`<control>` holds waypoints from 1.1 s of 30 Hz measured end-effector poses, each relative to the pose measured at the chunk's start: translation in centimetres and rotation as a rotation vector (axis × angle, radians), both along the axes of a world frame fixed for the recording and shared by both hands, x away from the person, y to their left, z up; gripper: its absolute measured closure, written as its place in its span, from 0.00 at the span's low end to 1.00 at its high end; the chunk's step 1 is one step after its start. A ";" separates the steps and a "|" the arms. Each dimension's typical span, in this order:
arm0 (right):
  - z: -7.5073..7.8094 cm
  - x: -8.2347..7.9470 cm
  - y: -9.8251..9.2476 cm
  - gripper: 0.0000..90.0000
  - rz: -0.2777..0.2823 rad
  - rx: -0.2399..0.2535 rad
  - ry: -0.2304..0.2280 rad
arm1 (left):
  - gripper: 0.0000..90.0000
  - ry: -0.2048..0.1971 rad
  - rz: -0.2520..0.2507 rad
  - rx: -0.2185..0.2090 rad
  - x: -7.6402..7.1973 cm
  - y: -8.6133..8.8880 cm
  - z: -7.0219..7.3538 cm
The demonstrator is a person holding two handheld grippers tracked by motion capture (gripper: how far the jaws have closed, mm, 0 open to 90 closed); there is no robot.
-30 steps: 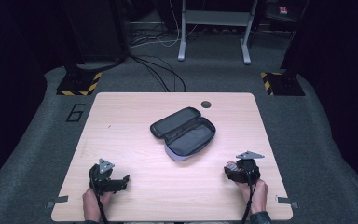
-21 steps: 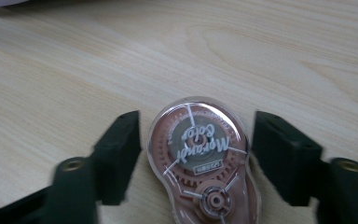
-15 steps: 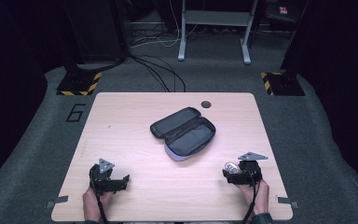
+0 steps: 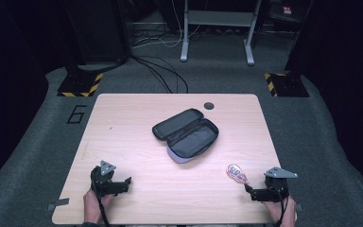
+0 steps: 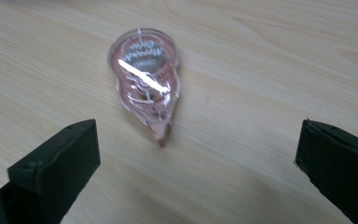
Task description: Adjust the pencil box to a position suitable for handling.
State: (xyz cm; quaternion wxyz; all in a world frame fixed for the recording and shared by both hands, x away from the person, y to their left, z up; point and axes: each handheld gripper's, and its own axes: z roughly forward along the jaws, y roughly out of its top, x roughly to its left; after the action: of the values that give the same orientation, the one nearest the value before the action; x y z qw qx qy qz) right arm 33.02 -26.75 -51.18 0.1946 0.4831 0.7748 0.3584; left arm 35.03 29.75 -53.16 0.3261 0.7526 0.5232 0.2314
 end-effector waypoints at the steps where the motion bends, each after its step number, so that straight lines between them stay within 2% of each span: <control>1: 0.0 0.0 0.0 0.00 0.000 0.000 0.000 | 0.02 0.000 0.000 0.000 0.0 0.0 0.0; 4: -0.5 -0.6 -0.9 0.00 0.007 -0.020 -0.003 | 0.00 0.012 0.017 0.001 0.3 -0.2 0.0; 6: -0.6 -0.6 -1.0 0.00 0.003 -0.021 0.003 | 0.00 0.043 0.008 0.013 0.6 -0.2 0.3; 7: -0.8 -0.6 -1.1 0.00 0.004 -0.032 0.014 | 0.00 0.036 0.026 0.025 0.6 -0.2 0.4; 8: -1.0 -0.5 -1.1 0.00 0.001 -0.037 0.021 | 0.01 0.028 0.052 -0.013 0.8 -0.2 0.9; 9: -1.0 -0.5 -1.1 0.00 0.001 -0.037 0.021 | 0.01 0.028 0.052 -0.013 0.8 -0.2 0.9; 10: -1.2 -0.5 -1.1 0.00 -0.005 -0.030 0.020 | 0.01 0.014 0.061 -0.044 0.8 -0.2 1.2; 11: -1.3 -0.4 -1.1 0.00 0.003 -0.043 0.023 | 0.01 0.009 0.063 -0.066 0.9 -0.3 1.6; 12: -1.4 -0.4 -0.9 0.00 -0.013 -0.043 0.018 | 0.00 0.000 0.062 -0.081 1.2 -0.9 2.2; 13: -1.4 -0.4 -0.9 0.00 -0.013 -0.043 0.018 | 0.00 0.000 0.062 -0.081 1.2 -0.9 2.2; 16: -1.7 -0.2 -1.0 0.00 0.008 -0.068 0.030 | 0.00 0.005 0.034 -0.105 2.0 -2.1 3.0; 18: -1.7 -0.1 -1.1 0.00 0.005 -0.061 0.024 | 0.00 0.007 0.008 -0.102 2.7 -3.4 3.7; 19: -1.7 -0.1 -1.1 0.00 0.005 -0.061 0.024 | 0.00 0.007 0.008 -0.102 2.7 -3.4 3.7; 21: -1.8 -0.1 -1.1 0.00 0.003 -0.060 0.022 | 0.00 0.006 -0.010 -0.120 3.3 -4.3 4.1; 24: -1.8 -0.1 -1.1 0.00 0.004 -0.059 0.017 | 0.01 0.012 -0.040 -0.109 4.6 -6.0 5.1; 27: -1.8 -0.1 -1.2 0.00 0.008 -0.057 0.019 | 0.01 0.016 -0.045 -0.114 5.4 -6.8 5.6; 29: -1.8 -0.2 -1.1 0.00 -0.003 -0.053 0.022 | 0.00 0.002 -0.043 -0.104 6.0 -7.6 5.9; 33: -1.8 -0.2 -1.2 0.00 -0.004 -0.049 0.015 | 0.00 0.012 -0.039 -0.124 7.2 -9.0 6.2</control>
State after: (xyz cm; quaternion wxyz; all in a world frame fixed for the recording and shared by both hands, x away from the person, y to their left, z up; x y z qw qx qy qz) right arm 32.86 -27.91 -52.98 0.2013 0.4824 0.7837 0.3355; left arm 42.23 20.76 -46.97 0.3733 0.7425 0.5236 0.1877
